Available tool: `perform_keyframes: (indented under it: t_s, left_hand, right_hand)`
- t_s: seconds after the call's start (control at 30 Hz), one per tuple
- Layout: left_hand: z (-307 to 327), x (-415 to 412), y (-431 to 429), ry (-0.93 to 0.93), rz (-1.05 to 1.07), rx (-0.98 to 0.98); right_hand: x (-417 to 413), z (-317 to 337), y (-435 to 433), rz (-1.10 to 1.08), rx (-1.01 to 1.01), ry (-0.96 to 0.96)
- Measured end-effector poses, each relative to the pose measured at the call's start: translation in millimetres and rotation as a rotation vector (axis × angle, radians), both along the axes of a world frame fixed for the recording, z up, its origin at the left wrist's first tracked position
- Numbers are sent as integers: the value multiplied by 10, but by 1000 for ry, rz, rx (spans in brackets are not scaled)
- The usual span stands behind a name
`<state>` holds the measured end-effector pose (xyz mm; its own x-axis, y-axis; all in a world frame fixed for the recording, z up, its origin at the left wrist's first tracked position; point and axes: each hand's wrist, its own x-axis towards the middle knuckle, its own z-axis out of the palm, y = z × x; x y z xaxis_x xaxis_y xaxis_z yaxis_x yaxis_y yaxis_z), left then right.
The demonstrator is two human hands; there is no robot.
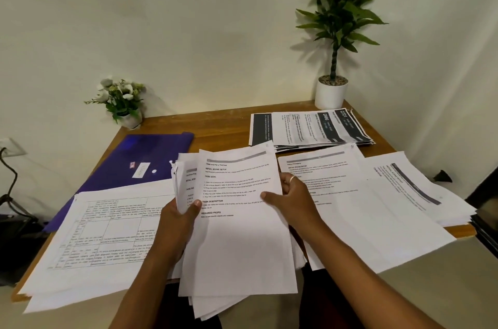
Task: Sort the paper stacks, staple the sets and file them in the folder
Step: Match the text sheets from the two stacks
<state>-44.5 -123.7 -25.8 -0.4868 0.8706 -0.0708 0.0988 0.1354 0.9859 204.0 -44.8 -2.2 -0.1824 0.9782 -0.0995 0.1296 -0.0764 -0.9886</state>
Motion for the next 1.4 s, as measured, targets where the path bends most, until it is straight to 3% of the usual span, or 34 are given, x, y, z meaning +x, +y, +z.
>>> perform_keyframes:
  t_s: [0.1, 0.4, 0.63, 0.83, 0.9, 1.0, 1.1, 1.4]
  left_hand:
    - [38, 20, -7, -14, 19, -8]
    - [38, 8, 10, 10, 28, -36]
    - [32, -2, 7, -33, 28, -34]
    - [14, -11, 12, -37, 38, -29]
    - [18, -8, 8, -41, 43, -26]
    - [11, -14, 18, -46, 40, -30]
    - [3, -23, 15, -41, 36, -18]
    - [10, -26, 4, -45, 26, 6]
  right_hand:
    - [33, 3, 8, -19, -39, -59]
    - [718, 443, 466, -236, -98, 92]
    - [1434, 256, 758, -281, 8, -630]
    - [1326, -45, 685, -353, 242, -1196]
    - [1196, -13, 637, -353, 359, -1186]
    - [1013, -147, 594, -149, 500, -1115]
    - [884, -377, 548, 56, 382, -1240]
    - [740, -367, 502, -19, 335, -1288]
